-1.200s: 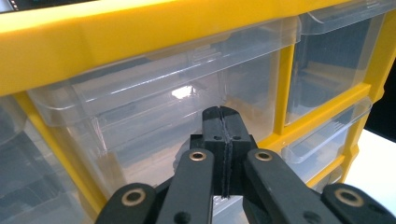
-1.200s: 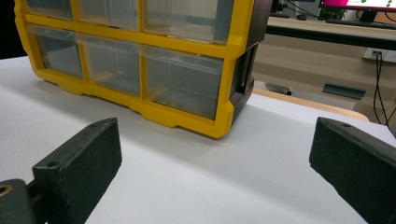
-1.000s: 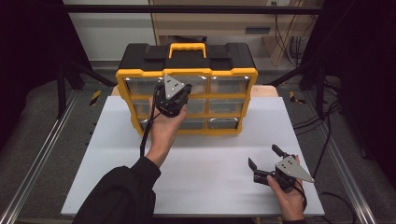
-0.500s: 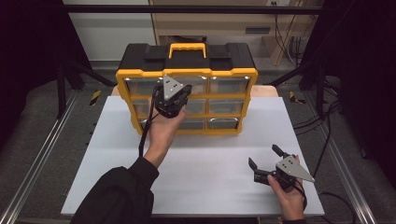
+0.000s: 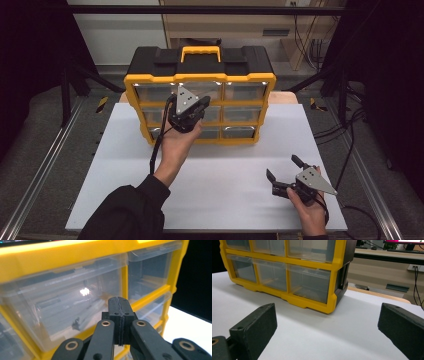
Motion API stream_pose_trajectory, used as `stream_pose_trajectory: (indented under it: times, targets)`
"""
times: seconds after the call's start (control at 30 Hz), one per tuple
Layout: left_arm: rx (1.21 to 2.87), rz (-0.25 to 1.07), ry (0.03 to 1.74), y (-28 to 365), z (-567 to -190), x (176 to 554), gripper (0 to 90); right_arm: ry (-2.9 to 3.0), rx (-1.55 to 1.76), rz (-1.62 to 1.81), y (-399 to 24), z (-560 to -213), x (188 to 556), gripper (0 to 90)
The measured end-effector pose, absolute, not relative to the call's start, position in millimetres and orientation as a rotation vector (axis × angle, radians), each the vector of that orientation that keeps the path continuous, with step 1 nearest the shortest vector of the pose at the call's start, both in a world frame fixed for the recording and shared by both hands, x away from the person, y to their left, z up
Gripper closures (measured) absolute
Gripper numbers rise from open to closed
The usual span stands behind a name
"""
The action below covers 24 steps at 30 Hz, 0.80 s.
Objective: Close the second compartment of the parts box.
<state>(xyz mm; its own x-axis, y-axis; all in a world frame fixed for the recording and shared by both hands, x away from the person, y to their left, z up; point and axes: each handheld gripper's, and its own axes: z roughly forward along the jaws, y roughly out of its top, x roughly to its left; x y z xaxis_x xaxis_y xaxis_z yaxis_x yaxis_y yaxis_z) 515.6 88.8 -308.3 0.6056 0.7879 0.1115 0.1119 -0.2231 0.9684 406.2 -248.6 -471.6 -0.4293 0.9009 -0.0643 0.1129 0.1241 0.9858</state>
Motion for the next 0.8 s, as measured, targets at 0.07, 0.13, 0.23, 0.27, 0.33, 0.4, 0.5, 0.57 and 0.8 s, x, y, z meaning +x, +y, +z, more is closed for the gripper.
stream_pose_trajectory:
  times: [0.07, 0.13, 0.23, 0.27, 0.33, 0.4, 0.5, 0.57, 0.8]
  targets:
    - [1.708, 0.745, 0.744, 90, -311, 510, 90.0, 1.680, 0.989, 1.379, -247, -470, 405, 2.4]
    - [1.702, 0.738, 0.751, 92, -312, 506, 90.0, 1.682, 0.983, 1.377, -246, -470, 404, 2.4]
    - [1.696, 0.722, 0.760, 95, -314, 502, 90.0, 1.683, 0.981, 1.374, -245, -469, 404, 2.4]
    - [1.701, 0.728, 0.754, 96, -314, 501, 90.0, 1.681, 0.980, 1.375, -244, -469, 404, 2.4]
    - [1.714, 0.709, 0.749, 95, -315, 500, 90.0, 1.683, 0.979, 1.374, -244, -469, 404, 2.4]
    - [1.721, 0.720, 0.737, 94, -316, 499, 83.7, 1.685, 0.980, 1.371, -244, -469, 404, 2.4]
    - [1.722, 0.728, 0.695, 92, -316, 496, 65.0, 1.681, 0.982, 1.371, -245, -469, 404, 2.4]
    - [1.719, 0.735, 0.671, 90, -316, 494, 53.2, 1.679, 0.981, 1.373, -245, -469, 404, 2.4]
    - [1.699, 0.674, 0.656, 87, -317, 491, 29.2, 1.683, 0.977, 1.372, -245, -469, 404, 2.4]
